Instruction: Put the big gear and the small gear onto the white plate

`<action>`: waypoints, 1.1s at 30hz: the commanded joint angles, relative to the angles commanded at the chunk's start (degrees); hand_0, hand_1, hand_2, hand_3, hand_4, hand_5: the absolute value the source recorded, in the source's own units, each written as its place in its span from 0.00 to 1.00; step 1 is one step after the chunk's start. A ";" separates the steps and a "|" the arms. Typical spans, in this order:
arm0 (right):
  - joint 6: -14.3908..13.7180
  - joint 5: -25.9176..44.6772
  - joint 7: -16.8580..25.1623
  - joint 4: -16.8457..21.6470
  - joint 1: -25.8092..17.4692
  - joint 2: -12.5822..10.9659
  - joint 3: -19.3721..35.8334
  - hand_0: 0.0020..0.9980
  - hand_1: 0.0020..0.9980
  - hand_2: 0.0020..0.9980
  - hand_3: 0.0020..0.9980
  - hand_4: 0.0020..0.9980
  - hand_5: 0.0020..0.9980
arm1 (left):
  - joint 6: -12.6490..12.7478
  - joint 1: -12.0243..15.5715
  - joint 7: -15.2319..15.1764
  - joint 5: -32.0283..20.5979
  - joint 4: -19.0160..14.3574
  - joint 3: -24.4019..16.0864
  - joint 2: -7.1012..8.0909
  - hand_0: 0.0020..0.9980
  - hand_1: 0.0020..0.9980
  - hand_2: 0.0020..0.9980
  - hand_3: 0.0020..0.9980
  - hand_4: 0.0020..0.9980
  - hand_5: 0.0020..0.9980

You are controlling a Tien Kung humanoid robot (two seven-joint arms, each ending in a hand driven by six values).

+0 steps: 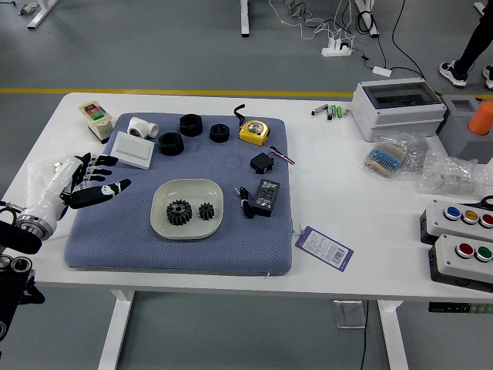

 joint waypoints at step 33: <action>0.14 -0.30 -0.10 -0.04 0.40 0.06 -0.08 0.71 0.72 0.75 0.57 0.80 0.66 | -3.87 5.77 1.82 -38.23 -1.93 -4.36 -1.82 0.87 0.89 0.91 0.85 0.88 1.00</action>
